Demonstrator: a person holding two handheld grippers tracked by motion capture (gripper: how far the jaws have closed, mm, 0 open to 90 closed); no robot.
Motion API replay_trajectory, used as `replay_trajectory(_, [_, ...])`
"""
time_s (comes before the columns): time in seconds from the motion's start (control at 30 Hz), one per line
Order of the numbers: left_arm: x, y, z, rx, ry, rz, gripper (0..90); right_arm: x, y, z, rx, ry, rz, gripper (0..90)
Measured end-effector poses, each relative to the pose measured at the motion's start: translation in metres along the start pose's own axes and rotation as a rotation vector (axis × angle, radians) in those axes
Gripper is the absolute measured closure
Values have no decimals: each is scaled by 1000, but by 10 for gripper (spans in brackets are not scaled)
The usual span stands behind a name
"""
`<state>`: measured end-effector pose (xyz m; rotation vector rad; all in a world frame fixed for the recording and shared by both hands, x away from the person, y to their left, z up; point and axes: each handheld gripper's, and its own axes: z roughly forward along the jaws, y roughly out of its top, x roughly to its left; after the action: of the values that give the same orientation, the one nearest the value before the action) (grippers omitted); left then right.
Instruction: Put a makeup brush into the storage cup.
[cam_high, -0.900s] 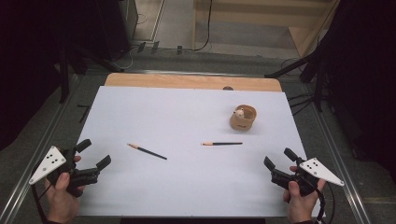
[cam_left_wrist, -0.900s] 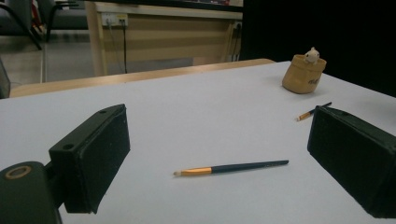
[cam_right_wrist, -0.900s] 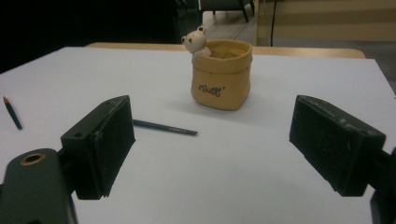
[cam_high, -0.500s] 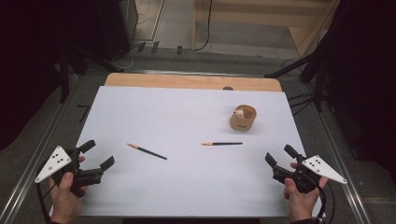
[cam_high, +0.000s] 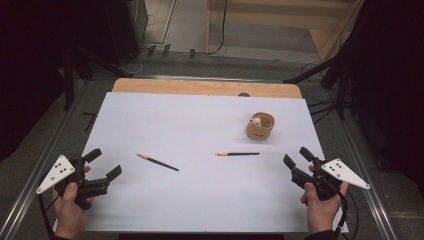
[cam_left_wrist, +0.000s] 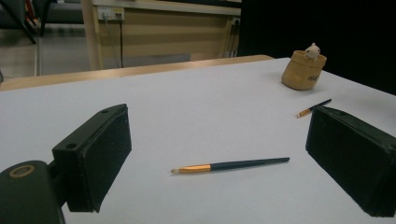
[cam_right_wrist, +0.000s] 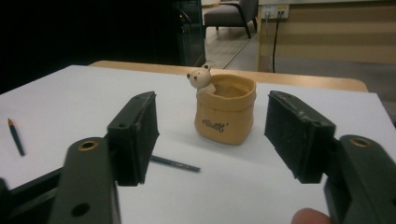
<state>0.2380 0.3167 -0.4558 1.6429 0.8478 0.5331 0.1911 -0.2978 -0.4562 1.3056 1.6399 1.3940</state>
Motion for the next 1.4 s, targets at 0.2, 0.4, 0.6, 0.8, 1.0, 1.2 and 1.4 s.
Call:
replay_trajectory(0.2, [0,0,2,-3,5,-3,86,0,11,13,13,58,-73,404])
replay_trajectory(0.4, [0,-1,3,0,13,-2,91,-1,27,27,48,135,-84,433])
replay_trajectory(0.6, [-1,0,3,-4,8,4,91,5,45,50,57,174,-101,409])
replay_trajectory(0.8, [-1,-1,2,-4,5,0,91,11,56,73,72,204,-113,308])
replay_trajectory(1.0, [-1,-1,1,-2,6,0,91,21,61,99,106,253,-138,280])
replay_trajectory(1.2, [0,-2,1,-6,6,-8,91,27,67,117,130,289,-155,303])
replay_trajectory(1.4, [0,-2,2,-3,5,-5,91,31,72,132,192,333,-208,346])
